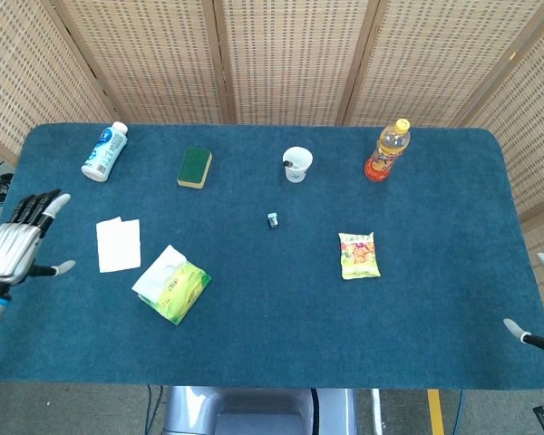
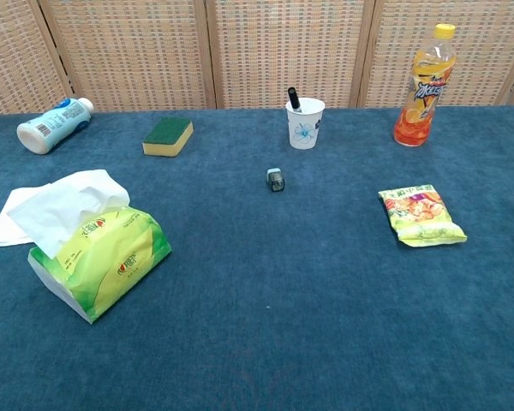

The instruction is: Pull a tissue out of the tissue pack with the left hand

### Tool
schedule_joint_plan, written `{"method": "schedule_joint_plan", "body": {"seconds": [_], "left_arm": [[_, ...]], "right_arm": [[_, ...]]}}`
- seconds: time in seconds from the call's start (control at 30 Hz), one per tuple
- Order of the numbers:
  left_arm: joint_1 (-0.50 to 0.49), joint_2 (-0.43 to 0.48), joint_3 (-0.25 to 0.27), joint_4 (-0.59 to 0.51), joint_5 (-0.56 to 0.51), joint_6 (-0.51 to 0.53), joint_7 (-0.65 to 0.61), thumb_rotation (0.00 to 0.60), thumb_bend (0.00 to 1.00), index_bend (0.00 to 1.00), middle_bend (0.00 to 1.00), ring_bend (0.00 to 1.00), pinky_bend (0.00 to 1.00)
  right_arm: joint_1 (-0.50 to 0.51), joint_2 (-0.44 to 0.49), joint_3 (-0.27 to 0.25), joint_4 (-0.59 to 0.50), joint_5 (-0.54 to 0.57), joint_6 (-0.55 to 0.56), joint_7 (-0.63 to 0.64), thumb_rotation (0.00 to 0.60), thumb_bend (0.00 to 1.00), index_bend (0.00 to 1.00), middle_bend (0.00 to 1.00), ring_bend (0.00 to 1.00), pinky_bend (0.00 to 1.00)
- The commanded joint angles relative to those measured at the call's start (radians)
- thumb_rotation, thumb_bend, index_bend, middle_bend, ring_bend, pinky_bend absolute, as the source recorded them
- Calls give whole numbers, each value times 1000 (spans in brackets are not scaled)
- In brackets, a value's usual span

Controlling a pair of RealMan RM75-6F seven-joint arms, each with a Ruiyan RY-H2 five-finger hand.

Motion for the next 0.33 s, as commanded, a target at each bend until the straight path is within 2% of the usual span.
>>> {"method": "schedule_joint_plan", "body": {"seconds": [0.03, 0.1, 0.2, 0.33], "left_arm": [[116, 79, 19, -134, -10, 142, 51, 600, 0, 0, 0, 0, 0], [164, 85, 33, -167, -8, 196, 54, 600, 0, 0, 0, 0, 0], [208, 87, 52, -199, -8, 222, 39, 600, 0, 0, 0, 0, 0], [227, 63, 62, -175, 23, 239, 33, 600, 0, 0, 0, 0, 0]], "right_arm": [[-2, 1, 0, -1, -2, 5, 2, 600, 0, 24, 0, 0, 0], [-6, 2, -1, 0, -6, 13, 8, 600, 0, 24, 0, 0, 0], [-11, 5, 0, 2, -9, 23, 20, 600, 0, 24, 0, 0, 0], [-9, 6, -1, 4, -11, 20, 26, 600, 0, 24, 0, 0, 0]]}}
